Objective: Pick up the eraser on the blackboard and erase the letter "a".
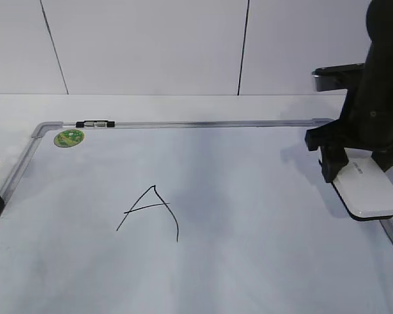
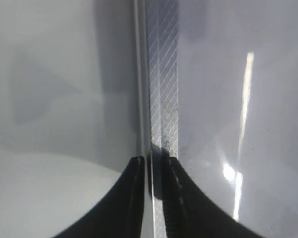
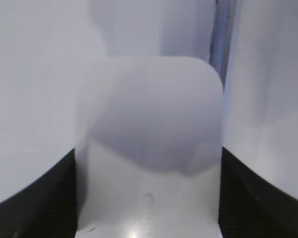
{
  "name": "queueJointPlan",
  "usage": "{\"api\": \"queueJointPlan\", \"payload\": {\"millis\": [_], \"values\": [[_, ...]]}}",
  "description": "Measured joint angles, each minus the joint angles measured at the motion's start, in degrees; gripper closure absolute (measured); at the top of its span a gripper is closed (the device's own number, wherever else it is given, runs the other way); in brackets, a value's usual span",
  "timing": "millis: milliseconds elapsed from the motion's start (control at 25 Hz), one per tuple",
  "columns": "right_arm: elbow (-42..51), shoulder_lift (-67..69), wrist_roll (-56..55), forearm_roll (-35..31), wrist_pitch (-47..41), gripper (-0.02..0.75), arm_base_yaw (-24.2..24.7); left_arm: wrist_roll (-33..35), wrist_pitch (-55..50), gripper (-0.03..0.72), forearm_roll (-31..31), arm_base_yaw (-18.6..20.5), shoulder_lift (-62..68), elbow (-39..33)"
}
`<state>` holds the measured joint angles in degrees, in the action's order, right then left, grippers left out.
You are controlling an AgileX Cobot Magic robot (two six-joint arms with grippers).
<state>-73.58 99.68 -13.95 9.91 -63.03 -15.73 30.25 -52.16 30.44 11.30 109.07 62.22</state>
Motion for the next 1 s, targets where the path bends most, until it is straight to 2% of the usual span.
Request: {"api": "queueJointPlan", "payload": {"millis": [320, 840, 1000], "values": [[4.2, 0.0, 0.0, 0.2, 8.8, 0.193, 5.7, 0.0, 0.0, 0.596, 0.0, 0.0, 0.0, 0.0], [6.9, 5.0, 0.1, -0.7, 15.2, 0.193, 6.0, 0.0, 0.0, 0.589, 0.0, 0.0, 0.0, 0.0], [6.9, 5.5, 0.1, 1.1, 16.2, 0.193, 6.0, 0.0, 0.0, 0.589, 0.0, 0.0, 0.0, 0.0]]}}
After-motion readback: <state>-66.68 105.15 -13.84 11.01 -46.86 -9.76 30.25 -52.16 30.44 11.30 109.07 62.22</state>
